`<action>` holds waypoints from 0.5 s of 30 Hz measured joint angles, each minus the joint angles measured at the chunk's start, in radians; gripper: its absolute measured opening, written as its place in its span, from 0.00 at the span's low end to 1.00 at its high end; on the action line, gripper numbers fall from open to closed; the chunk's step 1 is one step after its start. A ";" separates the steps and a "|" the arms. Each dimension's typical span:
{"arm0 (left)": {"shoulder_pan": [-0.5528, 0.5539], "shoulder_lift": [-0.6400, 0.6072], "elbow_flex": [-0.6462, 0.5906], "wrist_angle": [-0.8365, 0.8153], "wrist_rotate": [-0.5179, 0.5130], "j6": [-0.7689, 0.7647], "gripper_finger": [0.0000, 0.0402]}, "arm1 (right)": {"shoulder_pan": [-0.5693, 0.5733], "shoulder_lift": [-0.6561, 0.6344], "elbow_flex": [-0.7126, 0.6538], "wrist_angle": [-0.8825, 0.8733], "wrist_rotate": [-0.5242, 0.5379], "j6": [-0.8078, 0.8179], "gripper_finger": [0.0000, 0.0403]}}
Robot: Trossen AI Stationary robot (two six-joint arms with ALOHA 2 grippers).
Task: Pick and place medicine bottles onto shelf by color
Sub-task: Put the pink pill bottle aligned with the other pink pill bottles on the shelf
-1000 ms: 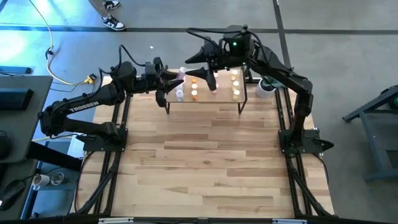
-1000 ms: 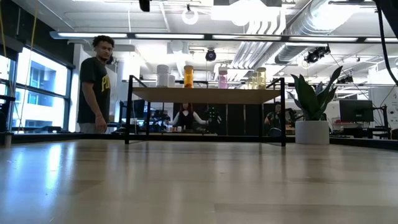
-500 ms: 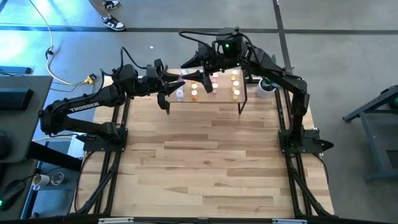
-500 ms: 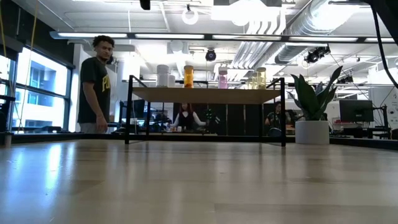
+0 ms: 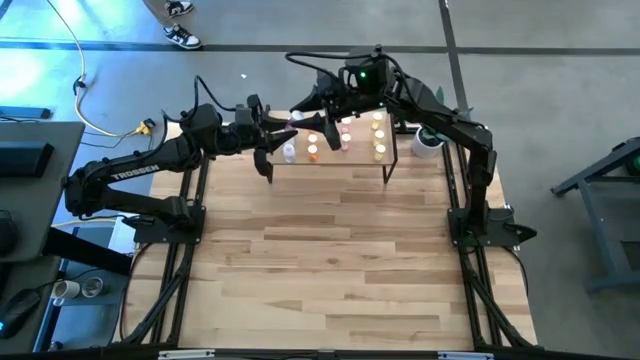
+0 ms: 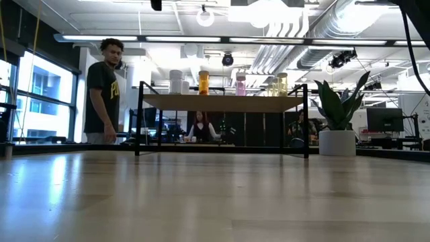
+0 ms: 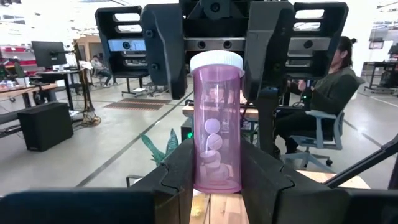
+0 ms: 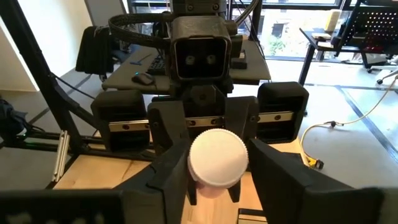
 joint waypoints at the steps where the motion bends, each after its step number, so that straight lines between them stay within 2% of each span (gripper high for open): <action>1: 0.000 0.000 0.000 -0.001 -0.007 0.000 0.23 | 0.000 0.000 0.000 0.000 0.000 0.002 0.37; 9: 0.000 0.000 0.000 -0.007 -0.022 0.001 0.23 | 0.000 0.000 0.000 0.000 0.000 0.011 0.29; 15: 0.000 0.000 0.000 -0.007 -0.023 0.001 0.23 | 0.000 0.000 0.000 0.000 0.000 0.011 0.27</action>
